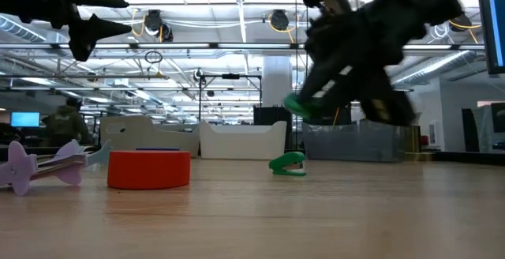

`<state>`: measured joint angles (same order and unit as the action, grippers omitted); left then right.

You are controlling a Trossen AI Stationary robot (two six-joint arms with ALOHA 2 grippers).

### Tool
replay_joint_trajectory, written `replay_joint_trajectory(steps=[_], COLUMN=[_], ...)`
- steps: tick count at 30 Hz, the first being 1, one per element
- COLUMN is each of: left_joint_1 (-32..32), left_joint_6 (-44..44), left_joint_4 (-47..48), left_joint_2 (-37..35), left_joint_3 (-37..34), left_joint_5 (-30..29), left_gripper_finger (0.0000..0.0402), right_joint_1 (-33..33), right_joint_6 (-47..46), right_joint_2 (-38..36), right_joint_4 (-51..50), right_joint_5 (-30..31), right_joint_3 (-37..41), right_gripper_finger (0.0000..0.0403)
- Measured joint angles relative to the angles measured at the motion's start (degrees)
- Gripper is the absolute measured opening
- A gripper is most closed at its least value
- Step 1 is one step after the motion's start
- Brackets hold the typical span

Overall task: Pick and place Stapler, Stapler remover, tape
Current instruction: Put the right green stapler into the gray bin

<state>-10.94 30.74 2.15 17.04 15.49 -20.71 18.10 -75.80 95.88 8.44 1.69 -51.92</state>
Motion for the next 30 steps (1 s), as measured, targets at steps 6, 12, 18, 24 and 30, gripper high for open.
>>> replay_joint_trajectory(steps=[6, 12, 18, 24, 30], left_joint_1=[0.0, 0.0, 0.0, -0.1, -0.1], left_joint_6=[2.6, 3.1, 3.3, 2.3, -2.2], left_joint_4=[-9.9, -23.0, -34.6, -47.9, -50.3], left_joint_2=[7.5, 18.4, 28.9, 37.8, 46.5], left_joint_3=[0.0, 0.0, 0.0, 0.0, 5.0], left_joint_5=[0.1, 0.1, 0.2, 0.3, 0.2], left_gripper_finger=[0.0207, 0.0207, 0.0207, 0.0207, 0.0207], right_joint_1=[-7.2, -13.2, -17.2, -19.2, -20.8], right_joint_6=[12.6, 22.7, 30.1, 35.2, 39.8], right_joint_2=[-2.5, -6.2, -8.7, -8.6, -8.5], right_joint_4=[2.8, 3.5, 4.5, 11.3, 17.2], right_joint_5=[-4.7, -7.7, -9.5, -12.5, -12.6], right_joint_3=[-0.1, -0.1, -0.1, -0.2, -0.2], right_gripper_finger=[0.0055, 0.0055, 0.0055, 0.0055, 0.0055])
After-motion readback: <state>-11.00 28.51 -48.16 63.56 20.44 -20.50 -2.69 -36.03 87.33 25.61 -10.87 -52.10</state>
